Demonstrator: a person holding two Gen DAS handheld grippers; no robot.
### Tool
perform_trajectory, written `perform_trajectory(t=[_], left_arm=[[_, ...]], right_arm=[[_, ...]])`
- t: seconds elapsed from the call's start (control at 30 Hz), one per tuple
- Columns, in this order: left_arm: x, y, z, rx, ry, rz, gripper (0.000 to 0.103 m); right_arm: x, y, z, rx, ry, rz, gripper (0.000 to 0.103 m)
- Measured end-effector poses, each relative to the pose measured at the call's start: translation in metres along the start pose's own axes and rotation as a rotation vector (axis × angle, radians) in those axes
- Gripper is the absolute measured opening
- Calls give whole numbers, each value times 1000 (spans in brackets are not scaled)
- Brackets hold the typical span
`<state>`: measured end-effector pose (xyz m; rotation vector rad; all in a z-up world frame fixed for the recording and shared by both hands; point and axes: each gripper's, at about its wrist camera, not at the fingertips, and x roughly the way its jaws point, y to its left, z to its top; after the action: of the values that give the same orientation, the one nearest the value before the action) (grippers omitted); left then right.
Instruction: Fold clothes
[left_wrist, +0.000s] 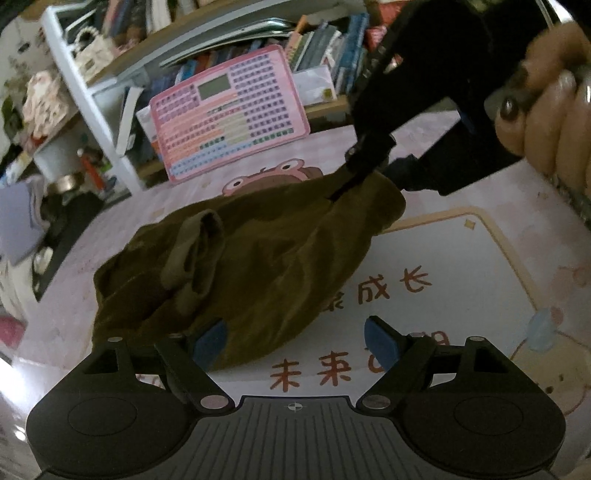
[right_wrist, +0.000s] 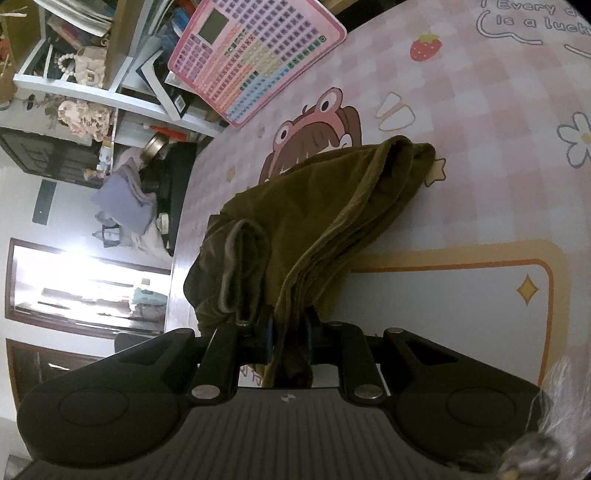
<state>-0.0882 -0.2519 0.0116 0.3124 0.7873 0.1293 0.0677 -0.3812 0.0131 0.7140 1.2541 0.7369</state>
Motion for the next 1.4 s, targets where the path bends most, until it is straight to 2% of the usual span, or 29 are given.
perform_trajectory(t=[0.17, 0.3, 0.37, 0.4, 0.43, 0.47, 0.5, 0.53, 0.6, 0.73, 0.87, 1.0, 1.13, 1.17, 1.2, 1.4], left_arm=[[16, -20, 13, 109, -46, 38, 83], [26, -42, 27, 233, -112, 77, 70], [32, -50, 31, 277, -116, 94, 53], [34, -52, 33, 286, -112, 87, 40], [37, -54, 34, 294, -107, 80, 23], [39, -56, 35, 303, -103, 73, 14], [40, -57, 35, 307, -103, 66, 9], [39, -56, 35, 303, -111, 60, 7], [37, -53, 36, 291, -120, 51, 7], [33, -49, 36, 260, -125, 39, 7], [29, -46, 36, 241, -128, 19, 7], [27, -45, 35, 233, -124, 0, 6], [22, -44, 34, 216, -123, -21, 5], [21, -44, 34, 214, -123, -28, 5], [20, -44, 34, 211, -124, -35, 5], [6, -47, 40, 173, -170, -127, 4]], right_arm=[[-1, -1, 0, 1, 7, -5, 15], [-2, -1, -2, 5, 10, -8, 15], [-3, -3, -2, 10, 9, -12, 15], [-3, -4, -2, 13, 9, -14, 15], [-4, -6, -1, 18, 6, -18, 15], [-4, -7, -1, 24, 3, -22, 15], [-5, -9, 0, 32, -2, -25, 20], [-6, -11, 1, 42, -8, -43, 23], [-7, -17, 4, 67, -23, -81, 56], [-1, -39, 16, 172, -39, -106, 58], [18, -57, 28, 305, -35, -91, 58], [29, -57, 39, 309, -55, -87, 44], [31, -62, 51, 314, -92, -88, 34], [30, -64, 54, 315, -98, -87, 19], [29, -65, 56, 315, -104, -87, 11], [-1, -54, 57, 211, -155, -92, 10]])
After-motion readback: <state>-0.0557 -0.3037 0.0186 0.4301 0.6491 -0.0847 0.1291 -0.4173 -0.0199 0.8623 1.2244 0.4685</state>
